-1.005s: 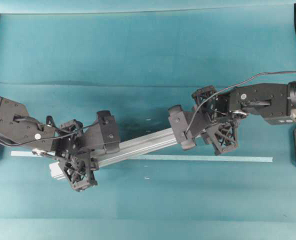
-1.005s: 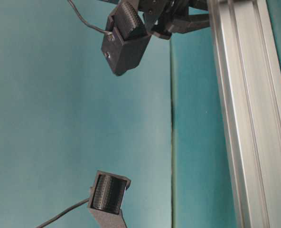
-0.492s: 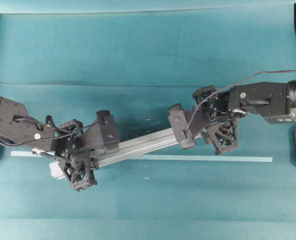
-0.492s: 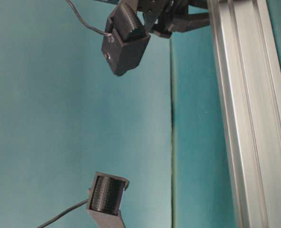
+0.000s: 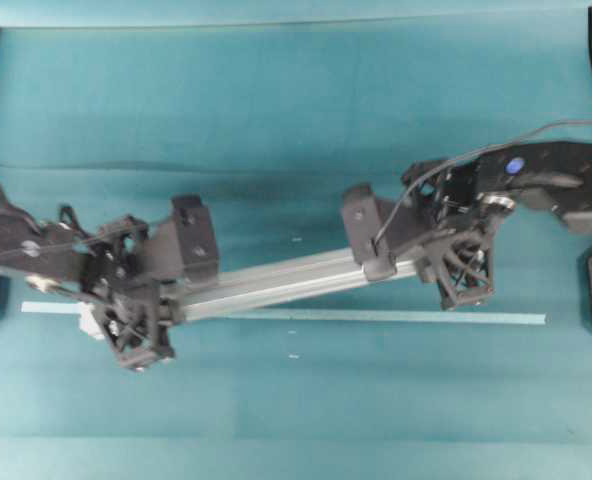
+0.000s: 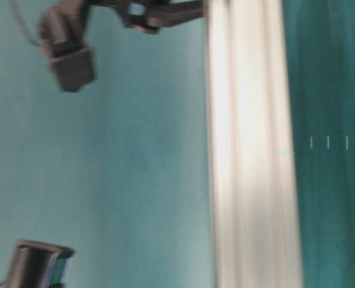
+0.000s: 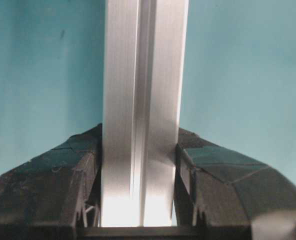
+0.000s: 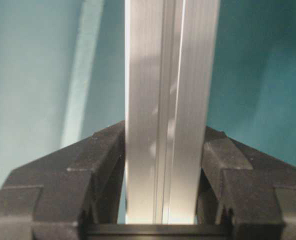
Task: Lift the metal rail with both hands.
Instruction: 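Lift the rail with both grippers and rotate it level, parallel to strip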
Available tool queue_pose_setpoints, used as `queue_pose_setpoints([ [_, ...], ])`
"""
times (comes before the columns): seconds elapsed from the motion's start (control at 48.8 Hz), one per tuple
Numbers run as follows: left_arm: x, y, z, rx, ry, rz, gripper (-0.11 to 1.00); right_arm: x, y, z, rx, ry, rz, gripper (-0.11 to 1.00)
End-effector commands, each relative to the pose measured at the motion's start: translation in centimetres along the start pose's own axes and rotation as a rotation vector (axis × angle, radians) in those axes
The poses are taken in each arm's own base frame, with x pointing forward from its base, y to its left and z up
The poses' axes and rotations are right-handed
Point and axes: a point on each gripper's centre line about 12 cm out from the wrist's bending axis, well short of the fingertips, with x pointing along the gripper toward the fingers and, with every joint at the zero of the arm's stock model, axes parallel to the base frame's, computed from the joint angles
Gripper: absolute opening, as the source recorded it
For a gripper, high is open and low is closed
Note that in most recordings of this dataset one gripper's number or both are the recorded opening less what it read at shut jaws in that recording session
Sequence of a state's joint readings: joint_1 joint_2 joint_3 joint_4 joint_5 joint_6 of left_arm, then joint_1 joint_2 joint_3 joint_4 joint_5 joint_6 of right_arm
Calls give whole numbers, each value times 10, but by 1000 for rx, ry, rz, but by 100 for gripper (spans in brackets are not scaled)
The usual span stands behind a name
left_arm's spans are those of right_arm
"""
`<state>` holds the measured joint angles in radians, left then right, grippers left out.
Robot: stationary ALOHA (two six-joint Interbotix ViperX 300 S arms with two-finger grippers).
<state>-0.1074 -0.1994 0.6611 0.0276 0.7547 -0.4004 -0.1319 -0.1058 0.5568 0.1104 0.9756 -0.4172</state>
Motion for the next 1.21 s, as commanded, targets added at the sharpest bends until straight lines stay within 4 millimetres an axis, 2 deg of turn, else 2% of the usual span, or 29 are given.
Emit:
queue_pose_setpoints([
  [0.0,-24,1,7,-3,-29,-10,31,-22,0,2,24,-11,-1,40],
  [0.39,-94,19,37,55,-95,11,31,-73,5,11,116,22,21,40],
  [0.759,-129,22,53,139,-99,26,31,-130,13,27,190,26,29,40],
  [1.107,-166,25,74,202,-149,35,31,-153,25,33,225,2,29,40],
  [1.189,-176,24,78,204,-144,38,31,-164,28,31,235,-9,28,40],
])
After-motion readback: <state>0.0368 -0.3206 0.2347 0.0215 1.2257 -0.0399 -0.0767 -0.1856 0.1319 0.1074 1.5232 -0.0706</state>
